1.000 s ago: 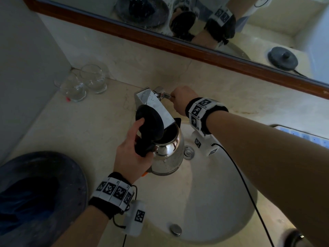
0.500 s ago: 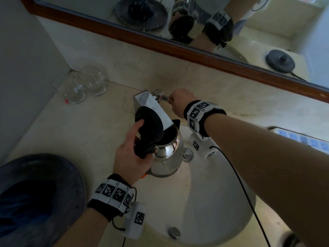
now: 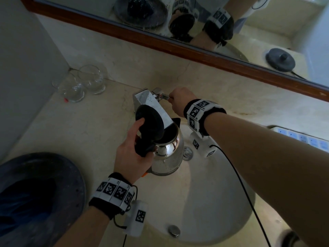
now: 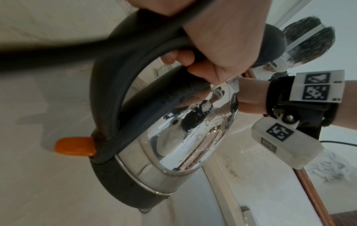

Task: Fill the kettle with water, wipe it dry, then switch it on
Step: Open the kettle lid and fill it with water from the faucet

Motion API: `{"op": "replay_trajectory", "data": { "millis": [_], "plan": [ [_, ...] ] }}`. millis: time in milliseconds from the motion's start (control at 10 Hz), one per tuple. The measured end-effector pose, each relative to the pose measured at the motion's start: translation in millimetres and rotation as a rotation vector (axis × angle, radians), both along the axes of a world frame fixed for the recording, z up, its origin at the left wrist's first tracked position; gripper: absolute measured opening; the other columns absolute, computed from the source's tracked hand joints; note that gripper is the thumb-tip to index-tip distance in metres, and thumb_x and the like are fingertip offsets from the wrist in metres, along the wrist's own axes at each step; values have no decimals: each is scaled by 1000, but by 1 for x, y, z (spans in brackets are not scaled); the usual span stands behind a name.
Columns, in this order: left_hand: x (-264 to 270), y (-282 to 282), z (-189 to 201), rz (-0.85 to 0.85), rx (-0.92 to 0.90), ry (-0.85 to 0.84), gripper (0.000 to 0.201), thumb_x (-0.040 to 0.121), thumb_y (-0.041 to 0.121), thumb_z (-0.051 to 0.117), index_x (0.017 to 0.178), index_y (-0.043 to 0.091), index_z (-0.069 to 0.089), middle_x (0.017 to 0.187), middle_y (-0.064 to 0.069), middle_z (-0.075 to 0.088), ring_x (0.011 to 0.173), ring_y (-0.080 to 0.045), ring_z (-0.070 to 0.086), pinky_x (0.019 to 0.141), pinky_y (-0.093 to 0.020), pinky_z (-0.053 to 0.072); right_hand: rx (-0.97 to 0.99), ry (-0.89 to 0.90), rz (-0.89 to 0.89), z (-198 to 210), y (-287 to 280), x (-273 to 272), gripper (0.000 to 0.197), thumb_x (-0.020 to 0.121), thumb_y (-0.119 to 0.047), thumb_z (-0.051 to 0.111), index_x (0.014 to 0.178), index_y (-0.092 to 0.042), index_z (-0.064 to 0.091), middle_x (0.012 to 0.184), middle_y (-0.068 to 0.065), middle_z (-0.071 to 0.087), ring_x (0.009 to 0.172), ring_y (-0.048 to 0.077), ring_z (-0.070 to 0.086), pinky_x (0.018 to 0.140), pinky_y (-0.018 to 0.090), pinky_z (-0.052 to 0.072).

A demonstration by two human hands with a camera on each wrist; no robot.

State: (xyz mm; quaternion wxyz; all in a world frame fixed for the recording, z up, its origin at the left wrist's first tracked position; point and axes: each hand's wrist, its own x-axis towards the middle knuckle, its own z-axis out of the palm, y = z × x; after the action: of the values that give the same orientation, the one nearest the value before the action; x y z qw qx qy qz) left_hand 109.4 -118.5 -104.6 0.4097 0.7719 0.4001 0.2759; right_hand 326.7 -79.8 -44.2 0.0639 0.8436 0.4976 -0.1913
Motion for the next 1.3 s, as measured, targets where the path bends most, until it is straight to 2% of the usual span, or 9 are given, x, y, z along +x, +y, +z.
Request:
{"op": "replay_trajectory", "data": {
  "millis": [200, 400, 600, 700, 800, 900, 1000, 1200, 1300],
  "plan": [
    [0, 0, -2, -4, -15, 12, 93, 66, 4, 76, 131, 48, 25, 70, 15, 55, 58, -9, 61, 56, -11, 45, 3, 6, -2, 1, 0, 0, 26, 99, -15, 48, 115, -4, 64, 97, 14, 61, 81, 22, 49, 70, 26, 39],
    [0, 0, -2, -1, -14, 11, 93, 65, 4, 75, 130, 49, 26, 71, 18, 54, 59, -7, 60, 54, -5, 44, 21, 2, -5, 1, -1, 0, 25, 99, -15, 47, 111, -2, 65, 88, 9, 52, 79, 22, 49, 69, 25, 37],
    [2, 0, 0, -4, -5, 0, 93, 64, 4, 76, 128, 51, 26, 72, 17, 56, 59, -5, 60, 55, -6, 43, 11, 10, -10, 0, 0, 1, 25, 99, -15, 48, 112, -3, 64, 88, 9, 51, 80, 22, 49, 69, 26, 38],
    [2, 0, 0, -5, 13, -5, 94, 64, 2, 74, 128, 50, 25, 69, 10, 58, 57, -13, 61, 55, -14, 48, 20, 10, -13, -1, 0, 1, 24, 98, -15, 48, 111, -3, 65, 83, 8, 51, 80, 22, 48, 69, 26, 38],
    [2, -1, 0, -8, 12, 0, 93, 64, 3, 74, 128, 49, 25, 71, 15, 56, 58, -13, 61, 56, -17, 50, 9, 12, -19, 0, 0, 0, 23, 98, -13, 48, 110, -3, 65, 73, 5, 48, 79, 22, 49, 69, 25, 38],
    [1, 0, -1, -7, 4, 7, 93, 65, 4, 75, 129, 49, 25, 70, 16, 55, 58, -11, 61, 56, -15, 48, 4, 16, -16, 1, 0, 1, 24, 98, -13, 47, 111, -3, 65, 86, 9, 53, 80, 22, 50, 69, 25, 39],
    [1, 0, -1, -8, 11, 10, 91, 65, 4, 75, 129, 48, 27, 69, 17, 54, 58, -10, 61, 56, -14, 48, 6, 15, -15, 0, -1, 0, 26, 98, -14, 47, 112, -3, 66, 88, 9, 54, 79, 22, 51, 69, 25, 39],
    [1, -1, 0, -14, 21, -4, 93, 66, 1, 73, 128, 50, 24, 71, 16, 54, 57, -12, 61, 55, -22, 53, 0, 16, -14, -1, 0, 1, 26, 99, -14, 47, 113, -2, 65, 88, 9, 53, 80, 22, 50, 70, 26, 38],
    [1, -1, -1, -14, 9, -11, 93, 65, 1, 73, 128, 51, 26, 72, 19, 53, 61, -8, 61, 55, -8, 48, 0, 5, -7, -1, 1, 0, 26, 99, -14, 47, 113, -2, 65, 88, 9, 52, 80, 22, 49, 70, 25, 37]
  ]
}}
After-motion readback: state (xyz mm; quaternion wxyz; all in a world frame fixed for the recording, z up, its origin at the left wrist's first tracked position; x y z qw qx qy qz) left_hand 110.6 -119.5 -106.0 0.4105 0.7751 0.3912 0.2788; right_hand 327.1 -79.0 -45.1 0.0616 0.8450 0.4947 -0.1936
